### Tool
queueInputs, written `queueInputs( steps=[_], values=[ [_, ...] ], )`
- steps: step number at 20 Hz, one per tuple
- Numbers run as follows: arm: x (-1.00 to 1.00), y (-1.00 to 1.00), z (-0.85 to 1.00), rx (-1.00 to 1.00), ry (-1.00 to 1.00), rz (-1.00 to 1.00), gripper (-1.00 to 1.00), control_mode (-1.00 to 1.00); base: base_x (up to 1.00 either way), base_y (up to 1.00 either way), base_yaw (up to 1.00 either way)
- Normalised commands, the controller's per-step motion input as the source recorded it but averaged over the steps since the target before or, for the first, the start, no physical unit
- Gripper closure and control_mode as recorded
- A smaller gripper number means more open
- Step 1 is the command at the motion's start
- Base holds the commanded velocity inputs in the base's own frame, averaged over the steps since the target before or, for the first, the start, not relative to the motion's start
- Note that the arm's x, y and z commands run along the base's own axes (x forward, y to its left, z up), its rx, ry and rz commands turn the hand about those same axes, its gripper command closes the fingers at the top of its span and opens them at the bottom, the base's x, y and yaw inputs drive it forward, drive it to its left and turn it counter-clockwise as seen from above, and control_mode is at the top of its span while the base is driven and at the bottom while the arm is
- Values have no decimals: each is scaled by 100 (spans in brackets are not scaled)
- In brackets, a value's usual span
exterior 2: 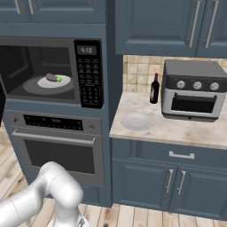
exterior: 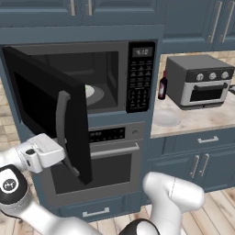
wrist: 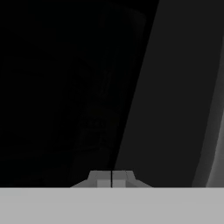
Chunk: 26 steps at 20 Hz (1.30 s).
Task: Pick the eggplant from the counter and place it in the microwave. Then turn on the microwave.
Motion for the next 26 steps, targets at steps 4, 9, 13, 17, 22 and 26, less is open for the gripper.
queueInputs(
  steps=[4,9,13,17,22,26],
  values=[
    [0,-21,0,0,0,0,100,-100,0,0,0],
    [2,-21,0,0,2,0,100,-100,0,0,0],
    [10,-22,0,0,0,0,100,-100,0,0,0],
    [18,-21,0,0,0,0,100,-100,0,0,0],
    [21,-21,0,0,0,2,100,-100,0,0,0],
    [25,-18,0,0,0,4,100,-100,0,0,0]
  ],
)
